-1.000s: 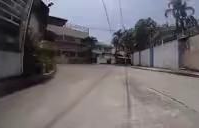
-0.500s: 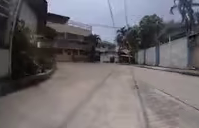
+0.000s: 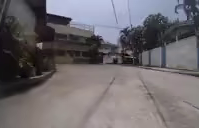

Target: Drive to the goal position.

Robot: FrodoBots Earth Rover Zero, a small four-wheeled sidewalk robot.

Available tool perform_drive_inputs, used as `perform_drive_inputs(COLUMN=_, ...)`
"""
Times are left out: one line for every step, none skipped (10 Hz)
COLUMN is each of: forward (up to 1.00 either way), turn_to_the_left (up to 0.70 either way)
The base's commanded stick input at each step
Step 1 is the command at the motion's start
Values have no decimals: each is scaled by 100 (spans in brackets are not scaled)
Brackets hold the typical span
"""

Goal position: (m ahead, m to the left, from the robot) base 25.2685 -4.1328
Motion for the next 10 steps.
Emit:
perform_drive_inputs(forward=100, turn_to_the_left=-16)
perform_drive_inputs(forward=100, turn_to_the_left=0)
perform_drive_inputs(forward=100, turn_to_the_left=0)
perform_drive_inputs(forward=100, turn_to_the_left=0)
perform_drive_inputs(forward=100, turn_to_the_left=0)
perform_drive_inputs(forward=100, turn_to_the_left=0)
perform_drive_inputs(forward=100, turn_to_the_left=0)
perform_drive_inputs(forward=100, turn_to_the_left=0)
perform_drive_inputs(forward=100, turn_to_the_left=0)
perform_drive_inputs(forward=100, turn_to_the_left=0)
